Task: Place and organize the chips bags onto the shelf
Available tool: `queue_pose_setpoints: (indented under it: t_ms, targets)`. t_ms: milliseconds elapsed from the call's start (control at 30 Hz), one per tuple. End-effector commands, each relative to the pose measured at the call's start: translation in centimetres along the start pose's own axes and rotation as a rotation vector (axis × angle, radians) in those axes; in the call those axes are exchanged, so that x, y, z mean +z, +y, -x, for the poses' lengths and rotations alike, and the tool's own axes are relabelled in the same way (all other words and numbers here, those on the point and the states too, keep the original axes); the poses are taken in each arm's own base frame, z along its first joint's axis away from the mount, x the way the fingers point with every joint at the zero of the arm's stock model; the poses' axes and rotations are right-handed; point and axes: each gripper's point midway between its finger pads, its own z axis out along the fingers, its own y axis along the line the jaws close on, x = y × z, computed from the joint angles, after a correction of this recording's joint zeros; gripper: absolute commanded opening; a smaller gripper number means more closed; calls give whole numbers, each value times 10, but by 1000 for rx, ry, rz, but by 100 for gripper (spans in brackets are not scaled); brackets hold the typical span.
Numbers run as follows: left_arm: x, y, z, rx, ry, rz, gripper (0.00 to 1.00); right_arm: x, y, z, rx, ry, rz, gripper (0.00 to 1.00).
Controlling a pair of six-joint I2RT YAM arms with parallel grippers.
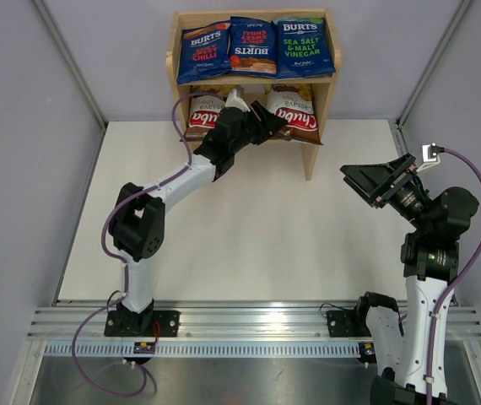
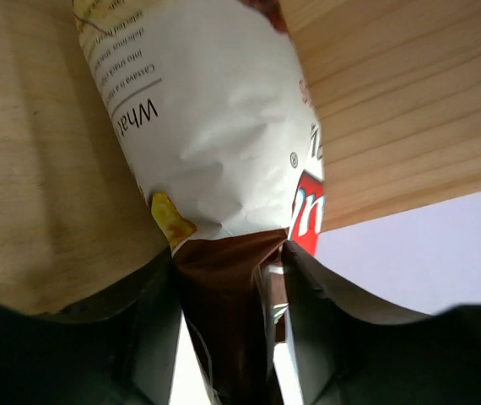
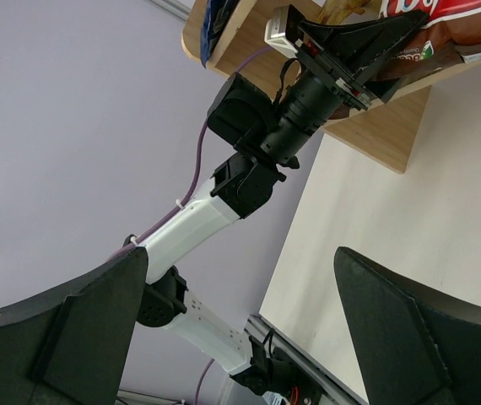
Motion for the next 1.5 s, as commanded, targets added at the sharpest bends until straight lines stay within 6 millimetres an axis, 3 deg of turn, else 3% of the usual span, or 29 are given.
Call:
queue_pose_setpoints:
  t_ms: [0, 133, 267, 300, 600, 900, 1100, 1167, 1467]
  targets:
    - [-3, -17, 1, 55, 15, -22, 53, -2, 25, 1, -72, 10, 63, 99]
    - [-11, -27, -2, 98, 22, 2, 57, -3, 25, 1, -71, 8, 65, 99]
    - [-17, -17, -3, 101, 37, 89, 91, -4, 28, 0, -74, 9, 71, 99]
    - [-18, -15, -3, 101, 41, 96, 93, -4, 28, 0, -73, 9, 71, 99]
    - [-34, -13, -6, 192, 62, 209, 99, -4, 33, 1, -76, 5, 93, 99]
    - [-58, -12, -4, 278, 70, 321, 99, -4, 34, 1, -74, 5, 96, 99]
    - [-49, -35, 6, 330, 67, 251, 97, -4, 35, 0, -72, 8, 104, 99]
    - [-42, -28, 1, 340, 87, 268, 94, -5, 36, 0, -73, 7, 104, 100]
    - [-24, -24, 19, 429, 66, 305, 93, -5, 36, -1, -77, 13, 108, 99]
